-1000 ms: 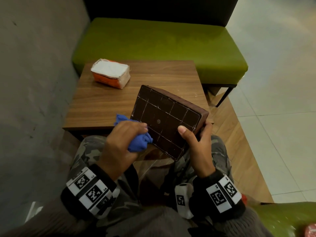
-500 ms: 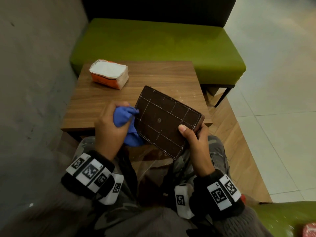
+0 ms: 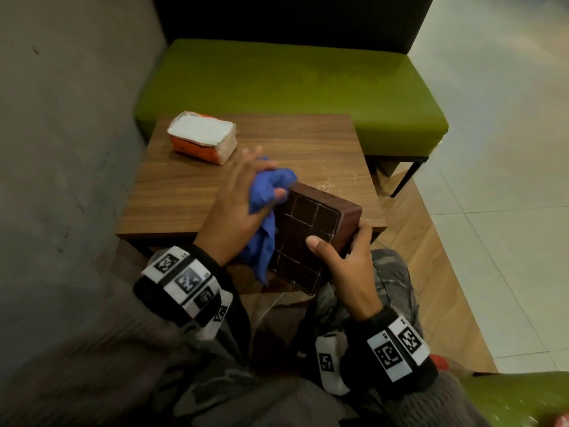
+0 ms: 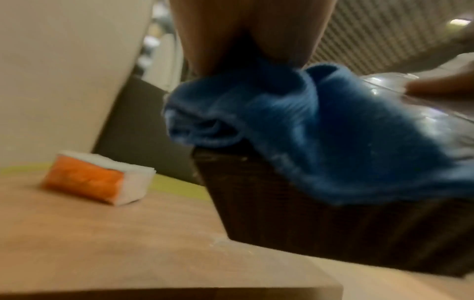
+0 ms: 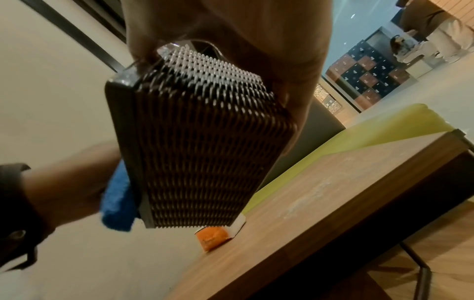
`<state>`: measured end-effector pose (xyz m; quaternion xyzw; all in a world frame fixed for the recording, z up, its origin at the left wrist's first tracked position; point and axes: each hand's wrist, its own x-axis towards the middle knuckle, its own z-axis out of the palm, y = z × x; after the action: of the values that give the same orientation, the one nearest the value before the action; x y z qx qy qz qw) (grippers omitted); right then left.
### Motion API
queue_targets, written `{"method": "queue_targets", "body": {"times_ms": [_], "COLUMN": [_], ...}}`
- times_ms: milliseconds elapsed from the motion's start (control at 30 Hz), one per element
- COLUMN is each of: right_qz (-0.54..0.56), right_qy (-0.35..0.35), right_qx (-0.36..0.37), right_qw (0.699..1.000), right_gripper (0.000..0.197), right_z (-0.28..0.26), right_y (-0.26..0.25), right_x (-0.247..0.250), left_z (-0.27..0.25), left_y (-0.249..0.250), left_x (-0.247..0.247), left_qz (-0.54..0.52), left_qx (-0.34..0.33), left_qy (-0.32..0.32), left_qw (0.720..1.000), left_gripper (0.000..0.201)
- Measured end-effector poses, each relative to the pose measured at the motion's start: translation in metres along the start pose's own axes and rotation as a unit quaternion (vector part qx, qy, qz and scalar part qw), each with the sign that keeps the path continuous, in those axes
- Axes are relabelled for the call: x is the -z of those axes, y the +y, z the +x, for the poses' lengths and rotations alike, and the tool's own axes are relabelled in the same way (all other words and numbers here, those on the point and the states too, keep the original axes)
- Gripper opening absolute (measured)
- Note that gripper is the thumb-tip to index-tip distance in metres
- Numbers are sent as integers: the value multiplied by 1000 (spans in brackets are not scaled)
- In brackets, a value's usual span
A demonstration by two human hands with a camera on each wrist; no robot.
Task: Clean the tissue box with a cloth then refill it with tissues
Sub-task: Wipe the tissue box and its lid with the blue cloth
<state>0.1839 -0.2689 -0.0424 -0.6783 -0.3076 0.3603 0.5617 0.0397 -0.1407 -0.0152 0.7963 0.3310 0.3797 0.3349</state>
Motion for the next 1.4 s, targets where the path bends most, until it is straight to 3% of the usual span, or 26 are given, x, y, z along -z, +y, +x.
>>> {"method": "queue_targets", "body": {"times_ms": [100,167,233,333,400,433,467,533,600,667,800,900,967,1067,1200,1267,1400], "right_qz": [40,54,81,143,165,161,149,113,53,-28,-159,-169,-151,-153,-73,-31,43], "right_qy": [34,52,80,116,132,128,115,83,56,40,33,48,45,38,26,23,36], "right_qx": [-7,-1,-21,-69,-74,-69,-64,-49,-14,23,58,28,14,12,0,-13,-46], "right_qw": [999,997,993,980,975,976,980,989,997,999,985,984,987,987,997,999,997], "right_gripper": [83,77,77,89,91,88,85,87,91,89,96,91,90,84,94,94,87], "right_z": [3,8,16,27,29,28,26,17,10,3,2,11,17,17,15,19,30], "right_y": [2,-1,-3,-10,-12,-12,-11,-7,-5,-6,-12,-17,-17,-14,-10,-6,-5], "right_x": [0,-4,-10,-17,-15,-13,-10,-5,-1,1,-10,-17,-17,-11,-3,0,3], "left_z": [-2,-14,-32,-55,-58,-55,-50,-35,-16,1,10,-4,-11,-4,11,16,10], "left_y": [-8,-4,9,28,26,21,16,5,-4,-14,1,28,33,22,-4,-18,-32], "left_x": [0,-12,-28,-50,-53,-51,-48,-38,-26,-16,-15,-32,-37,-31,-21,-18,-20], "left_qz": [-101,-107,-64,0,17,7,-14,-77,-154,-207,-157,-76,-39,-66,-61,-79,-111], "left_qx": [109,117,79,-42,-102,-100,-71,54,206,260,164,5,-87,-97,-33,37,191], "left_qy": [74,71,11,-81,-94,-84,-57,30,97,116,107,-20,-74,-104,-32,18,45], "left_qw": [986,985,995,996,990,991,996,995,961,936,968,997,993,988,997,996,974], "left_gripper": [39,43,49,60,59,57,55,52,49,44,48,58,60,58,52,49,49]}}
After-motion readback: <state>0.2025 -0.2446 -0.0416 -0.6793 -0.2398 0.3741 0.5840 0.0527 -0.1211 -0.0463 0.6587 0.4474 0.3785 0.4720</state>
